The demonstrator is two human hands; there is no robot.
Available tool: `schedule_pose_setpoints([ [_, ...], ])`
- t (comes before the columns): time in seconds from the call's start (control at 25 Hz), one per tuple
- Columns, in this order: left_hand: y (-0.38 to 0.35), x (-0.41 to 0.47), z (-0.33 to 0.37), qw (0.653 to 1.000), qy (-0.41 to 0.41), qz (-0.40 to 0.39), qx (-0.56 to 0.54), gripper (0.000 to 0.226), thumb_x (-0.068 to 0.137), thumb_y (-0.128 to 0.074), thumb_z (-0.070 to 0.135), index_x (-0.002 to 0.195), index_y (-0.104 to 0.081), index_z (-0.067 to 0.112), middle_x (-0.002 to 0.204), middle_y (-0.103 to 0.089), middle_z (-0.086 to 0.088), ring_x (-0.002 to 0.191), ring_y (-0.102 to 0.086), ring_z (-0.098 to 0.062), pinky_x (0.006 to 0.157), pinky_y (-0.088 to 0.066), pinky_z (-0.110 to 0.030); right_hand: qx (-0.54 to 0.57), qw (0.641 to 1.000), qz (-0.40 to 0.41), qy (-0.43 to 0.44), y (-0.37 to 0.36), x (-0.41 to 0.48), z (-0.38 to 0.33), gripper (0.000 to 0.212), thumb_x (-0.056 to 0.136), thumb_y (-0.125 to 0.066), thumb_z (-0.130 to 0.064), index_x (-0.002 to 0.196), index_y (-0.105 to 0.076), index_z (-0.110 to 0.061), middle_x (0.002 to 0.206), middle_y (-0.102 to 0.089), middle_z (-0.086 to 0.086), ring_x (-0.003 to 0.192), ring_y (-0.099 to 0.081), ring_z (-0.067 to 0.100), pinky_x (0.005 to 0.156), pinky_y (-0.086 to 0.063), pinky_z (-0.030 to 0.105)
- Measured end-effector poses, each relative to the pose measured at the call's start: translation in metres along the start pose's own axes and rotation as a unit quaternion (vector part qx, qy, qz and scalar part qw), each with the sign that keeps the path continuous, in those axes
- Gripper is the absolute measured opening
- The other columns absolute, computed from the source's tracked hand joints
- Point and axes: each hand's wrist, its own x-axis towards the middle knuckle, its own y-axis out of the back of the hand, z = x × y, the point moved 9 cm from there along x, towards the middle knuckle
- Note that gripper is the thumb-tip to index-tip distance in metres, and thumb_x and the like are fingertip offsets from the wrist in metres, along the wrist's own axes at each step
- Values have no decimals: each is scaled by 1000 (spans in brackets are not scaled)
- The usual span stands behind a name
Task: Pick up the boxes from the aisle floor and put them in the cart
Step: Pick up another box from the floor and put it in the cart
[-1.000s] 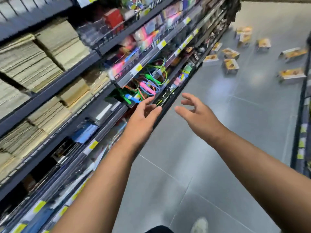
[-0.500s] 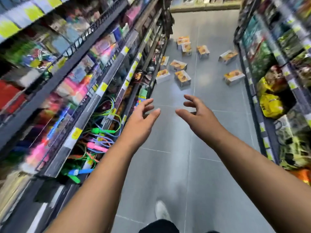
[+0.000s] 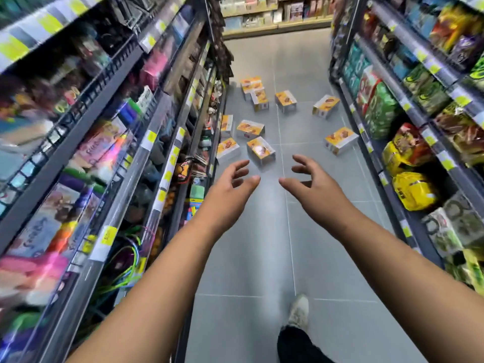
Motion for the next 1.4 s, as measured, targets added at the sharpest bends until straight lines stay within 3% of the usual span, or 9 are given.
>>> schedule_pose_setpoints([
  [0.16, 9, 109, 17, 1000, 8, 9, 2, 71, 71, -62, 56, 136, -50, 29, 132, -57, 4, 121, -57, -13, 106, -45, -42, -7, 1000, -5, -3, 10, 112, -12, 57, 88, -66, -34, 140, -42, -32, 132, -50, -5, 98, -60, 10, 78, -44, 25],
  [0.32, 22, 216, 36, 1000, -3, 22, 7, 47, 94, -61, 33, 138, -48, 25, 134, -56, 0, 119, -56, -12, 100, -47, -35, -15, 1000, -21, -3, 9, 216, -23, 55, 88, -66, -35, 138, -44, -32, 131, -51, -4, 108, -58, 15, 86, -43, 26],
  [0.44, 34, 298, 37, 1000, 5, 21, 13, 42, 96, -58, 30, 137, -48, 28, 132, -56, 2, 116, -56, -8, 86, -45, -22, -11, 999, -28, -19, 0, 296, -27, 55, 88, -65, -35, 139, -43, -32, 130, -51, -4, 103, -59, 13, 80, -46, 26],
  [0.64, 54, 454, 32, 1000, 4, 4, 20, 41, 97, -58, 28, 136, -49, 27, 130, -56, 4, 114, -55, -5, 80, -39, -9, 5, 999, -7, -38, -19, 442, -26, 55, 89, -64, -36, 139, -41, -36, 134, -48, -6, 104, -57, 11, 70, -45, 20],
  [0.8, 64, 573, 36, 999, 17, -32, 28, 36, 97, -58, 28, 132, -52, 31, 129, -58, 2, 112, -58, -6, 78, -41, -13, 10, 997, 19, -70, -25, 548, -21, 58, 88, -65, -37, 140, -41, -35, 135, -48, -6, 108, -57, 15, 73, -45, 24],
  [0.96, 57, 676, 26, 997, 45, -52, 42, 27, 97, -56, 28, 121, -51, 39, 125, -58, 6, 102, -55, 8, 72, -42, -11, 19, 992, 52, -113, -13, 638, 3, 57, 89, -64, -38, 141, -41, -33, 136, -47, -5, 104, -57, 12, 82, -44, 27],
  [1.16, 24, 794, 5, 993, 90, -62, 55, 28, 96, -58, 30, 119, -46, 43, 125, -54, 8, 112, -54, -6, 63, -42, -10, 5, 988, 37, -149, -1, 755, 48, 59, 89, -64, -37, 142, -39, -32, 137, -46, -3, 109, -56, 16, 81, -40, 26],
  [1.4, 0, 920, -58, 988, 148, -25, 33, 37, 96, -57, 37, 132, -51, 32, 129, -54, 8, 117, -52, -9, 73, -41, -18, -25, 984, 7, -176, -10, 886, 106, 59, 90, -64, -37, 143, -39, -31, 140, -45, -1, 109, -55, 17, 87, -41, 27],
])
